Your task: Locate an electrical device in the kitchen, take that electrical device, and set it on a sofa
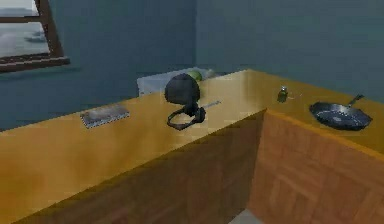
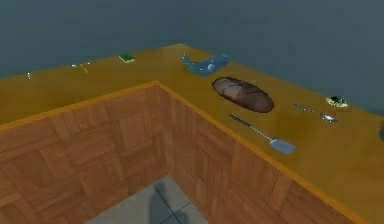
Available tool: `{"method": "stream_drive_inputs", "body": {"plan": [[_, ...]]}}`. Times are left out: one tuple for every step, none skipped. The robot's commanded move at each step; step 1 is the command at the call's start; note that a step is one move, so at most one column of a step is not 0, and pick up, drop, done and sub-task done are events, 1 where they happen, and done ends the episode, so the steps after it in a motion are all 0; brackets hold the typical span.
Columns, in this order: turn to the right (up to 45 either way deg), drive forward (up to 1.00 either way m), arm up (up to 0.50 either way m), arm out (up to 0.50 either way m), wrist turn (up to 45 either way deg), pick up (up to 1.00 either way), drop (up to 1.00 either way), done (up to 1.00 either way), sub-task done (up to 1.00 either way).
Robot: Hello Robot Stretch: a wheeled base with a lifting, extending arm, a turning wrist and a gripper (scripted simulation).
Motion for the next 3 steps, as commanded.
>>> {"method": "stream_drive_inputs", "body": {"plan": [[0.0, 0.30, 0.00, 0.00, 0.0, 0.00, 0.00, 0.00, 0.00], [-45.0, 0.00, 0.00, 0.00, 0.0, 0.00, 0.00, 0.00, 0.00], [-39.0, 0.00, 0.00, 0.00, 0.0, 0.00, 0.00, 0.00, 0.00]]}}
